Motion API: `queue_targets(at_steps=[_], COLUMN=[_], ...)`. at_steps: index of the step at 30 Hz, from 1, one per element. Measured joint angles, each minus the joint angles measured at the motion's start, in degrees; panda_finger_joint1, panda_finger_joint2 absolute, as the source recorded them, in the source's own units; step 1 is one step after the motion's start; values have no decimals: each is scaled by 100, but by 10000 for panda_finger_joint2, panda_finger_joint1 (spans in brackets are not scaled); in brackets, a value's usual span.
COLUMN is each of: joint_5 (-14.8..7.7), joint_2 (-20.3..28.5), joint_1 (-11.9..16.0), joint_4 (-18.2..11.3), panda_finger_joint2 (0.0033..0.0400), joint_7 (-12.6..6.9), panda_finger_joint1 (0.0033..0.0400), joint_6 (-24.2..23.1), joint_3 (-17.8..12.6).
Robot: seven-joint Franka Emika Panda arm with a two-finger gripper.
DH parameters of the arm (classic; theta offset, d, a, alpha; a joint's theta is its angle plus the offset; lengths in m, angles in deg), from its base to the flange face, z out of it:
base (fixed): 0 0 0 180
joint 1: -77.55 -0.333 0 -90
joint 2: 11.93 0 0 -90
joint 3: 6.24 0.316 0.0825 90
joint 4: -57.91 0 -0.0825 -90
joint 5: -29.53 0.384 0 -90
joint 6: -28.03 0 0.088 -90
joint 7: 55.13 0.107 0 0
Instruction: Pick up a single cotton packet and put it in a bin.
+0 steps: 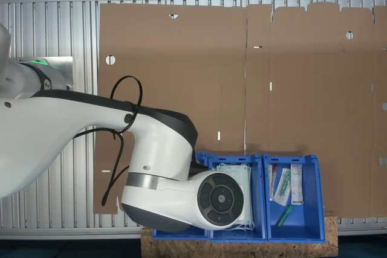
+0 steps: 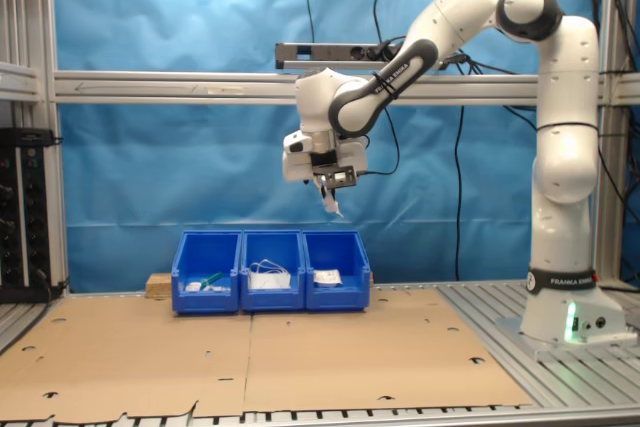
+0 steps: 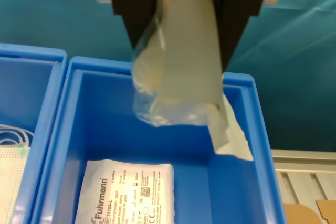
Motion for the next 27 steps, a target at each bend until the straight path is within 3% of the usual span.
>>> queue_targets(at_steps=[27], joint_5=[0], joint_2=[0], joint_1=[0], joint_4=[0], panda_finger_joint2=[60], joint_7=[-77], panda_finger_joint1=[60], joint_6=[-44], joint_3=[0])
